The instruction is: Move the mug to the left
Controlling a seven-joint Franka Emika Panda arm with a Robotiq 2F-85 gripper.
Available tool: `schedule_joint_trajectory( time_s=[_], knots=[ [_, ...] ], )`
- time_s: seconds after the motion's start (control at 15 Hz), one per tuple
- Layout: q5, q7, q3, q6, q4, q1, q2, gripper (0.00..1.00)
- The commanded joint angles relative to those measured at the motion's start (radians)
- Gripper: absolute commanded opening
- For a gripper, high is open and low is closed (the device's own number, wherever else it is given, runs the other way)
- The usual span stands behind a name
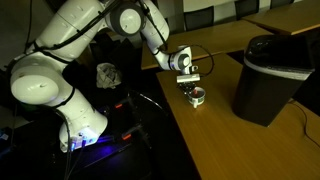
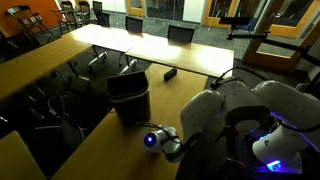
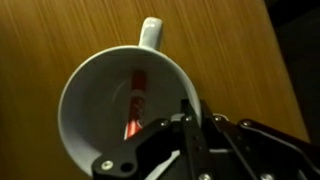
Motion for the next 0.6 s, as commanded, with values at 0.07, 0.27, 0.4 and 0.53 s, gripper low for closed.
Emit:
schedule_joint_trajectory(
  time_s=[0.07, 0.27, 0.4, 0.53],
  knots=[
    [-0.022, 0.008, 0.017, 0.004, -0.001, 0.010, -0.004, 0.03],
    [-0.022, 0.002, 0.040, 0.022, -0.021, 0.014, -0.015, 0.03],
    [-0.038, 0.003, 0.043, 0.042, -0.038, 0.029, -0.019, 0.03],
    [-0.052, -0.002, 0.048, 0.042, -0.047, 0.039, -0.019, 0.03]
  ],
)
